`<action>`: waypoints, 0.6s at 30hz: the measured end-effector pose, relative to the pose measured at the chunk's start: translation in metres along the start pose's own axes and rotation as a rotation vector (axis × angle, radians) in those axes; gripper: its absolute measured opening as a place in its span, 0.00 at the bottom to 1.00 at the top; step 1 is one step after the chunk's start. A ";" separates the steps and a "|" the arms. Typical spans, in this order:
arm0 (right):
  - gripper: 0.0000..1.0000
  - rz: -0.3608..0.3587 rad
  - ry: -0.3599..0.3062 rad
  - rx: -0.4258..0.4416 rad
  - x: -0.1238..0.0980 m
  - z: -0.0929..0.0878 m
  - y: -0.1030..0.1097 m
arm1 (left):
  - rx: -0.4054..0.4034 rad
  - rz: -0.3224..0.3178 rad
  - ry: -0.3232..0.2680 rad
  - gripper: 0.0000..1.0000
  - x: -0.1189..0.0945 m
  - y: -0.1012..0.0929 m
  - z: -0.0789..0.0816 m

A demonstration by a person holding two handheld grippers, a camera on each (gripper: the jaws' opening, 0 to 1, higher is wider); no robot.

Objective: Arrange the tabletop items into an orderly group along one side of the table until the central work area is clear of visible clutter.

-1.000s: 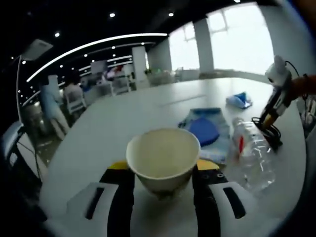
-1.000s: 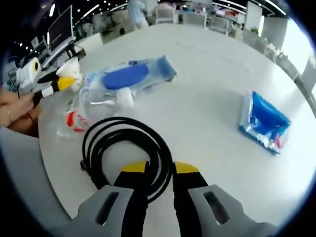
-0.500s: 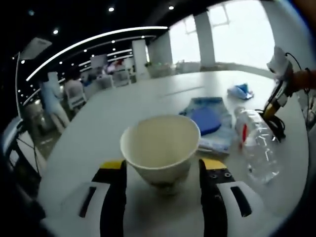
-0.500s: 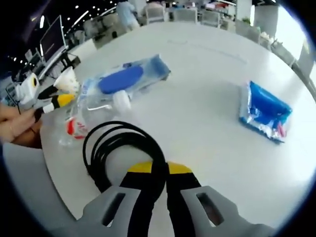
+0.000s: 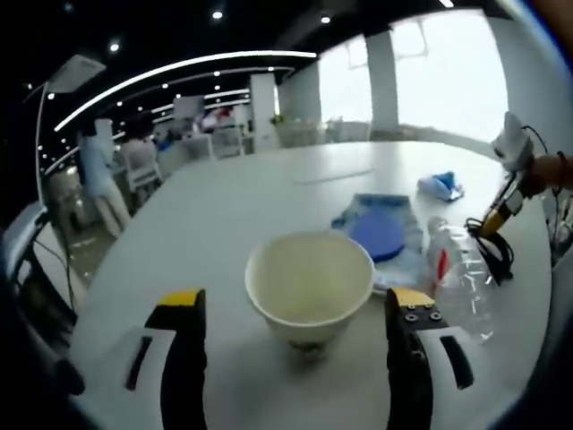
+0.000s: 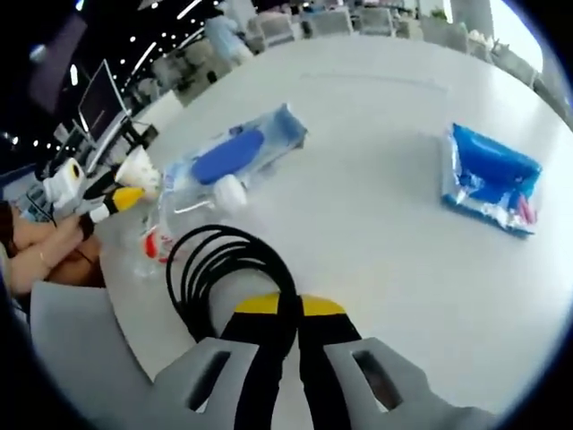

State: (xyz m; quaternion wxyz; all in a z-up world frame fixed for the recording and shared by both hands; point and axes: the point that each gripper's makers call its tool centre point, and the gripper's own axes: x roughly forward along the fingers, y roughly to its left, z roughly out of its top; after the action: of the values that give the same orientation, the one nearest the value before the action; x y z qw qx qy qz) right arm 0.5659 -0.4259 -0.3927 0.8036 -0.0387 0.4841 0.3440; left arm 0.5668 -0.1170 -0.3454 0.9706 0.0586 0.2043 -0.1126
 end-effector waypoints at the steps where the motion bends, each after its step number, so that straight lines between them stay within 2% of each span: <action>1: 0.04 0.005 -0.004 -0.001 -0.002 0.001 0.002 | 0.001 -0.003 -0.003 0.81 -0.001 -0.001 0.001; 7: 0.04 -0.005 -0.021 -0.019 -0.010 0.007 0.002 | 0.010 -0.017 0.002 0.83 -0.005 -0.006 0.006; 18: 0.03 0.018 -0.047 -0.024 -0.025 0.016 0.010 | -0.065 -0.025 -0.027 0.93 -0.022 -0.007 0.026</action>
State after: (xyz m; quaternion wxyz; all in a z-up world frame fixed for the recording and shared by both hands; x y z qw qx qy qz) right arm 0.5648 -0.4252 -0.3619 0.8112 -0.0356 0.4612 0.3578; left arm 0.5553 -0.1240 -0.3127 0.9732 0.0232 0.1956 -0.1188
